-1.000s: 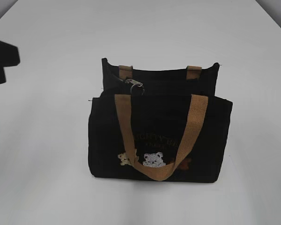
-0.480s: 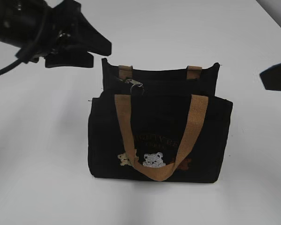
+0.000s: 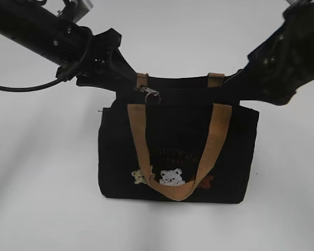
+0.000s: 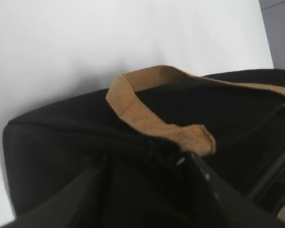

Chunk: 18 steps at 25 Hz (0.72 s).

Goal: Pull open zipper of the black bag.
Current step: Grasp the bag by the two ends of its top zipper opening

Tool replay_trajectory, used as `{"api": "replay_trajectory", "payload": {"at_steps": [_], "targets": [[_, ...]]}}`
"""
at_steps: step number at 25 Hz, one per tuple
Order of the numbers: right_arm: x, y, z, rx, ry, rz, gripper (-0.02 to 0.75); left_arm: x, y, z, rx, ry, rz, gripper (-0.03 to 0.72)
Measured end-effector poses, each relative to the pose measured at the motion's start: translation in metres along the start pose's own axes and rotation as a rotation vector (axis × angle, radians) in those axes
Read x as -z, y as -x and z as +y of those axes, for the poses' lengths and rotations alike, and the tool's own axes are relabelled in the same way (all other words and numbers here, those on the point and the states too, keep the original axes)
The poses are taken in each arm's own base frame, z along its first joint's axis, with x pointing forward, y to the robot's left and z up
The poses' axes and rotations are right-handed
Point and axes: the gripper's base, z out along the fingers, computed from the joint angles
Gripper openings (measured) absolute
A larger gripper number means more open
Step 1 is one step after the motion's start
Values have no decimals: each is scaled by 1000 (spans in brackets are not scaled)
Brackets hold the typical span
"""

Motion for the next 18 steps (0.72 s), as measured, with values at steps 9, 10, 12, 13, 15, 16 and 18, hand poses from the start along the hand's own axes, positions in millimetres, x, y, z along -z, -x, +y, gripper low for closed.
{"api": "replay_trajectory", "payload": {"at_steps": [9, 10, 12, 13, 15, 16, 18], "targets": [[-61, 18, 25, 176, 50, -25, 574, -1, 9, 1, -103, 60, -8, 23], [-66, 20, 26, 184, 50, -32, 565, -1, 10, 0, -109, 57, -3, 23], [-74, 29, 26, 195, 43, -54, 540, 1, 11, -3, -124, 49, 11, 23], [-76, 36, 25, 199, 37, -70, 529, 3, 12, -5, -131, 39, 20, 23], [-78, 50, 22, 204, 22, -105, 501, 5, 13, -9, -142, 21, 39, 23], [-80, 56, 20, 209, 18, -116, 489, 6, 14, -10, -146, 15, 43, 23], [-85, 65, 18, 223, 13, -127, 459, 7, 15, -13, -151, 3, 50, 22]]}}
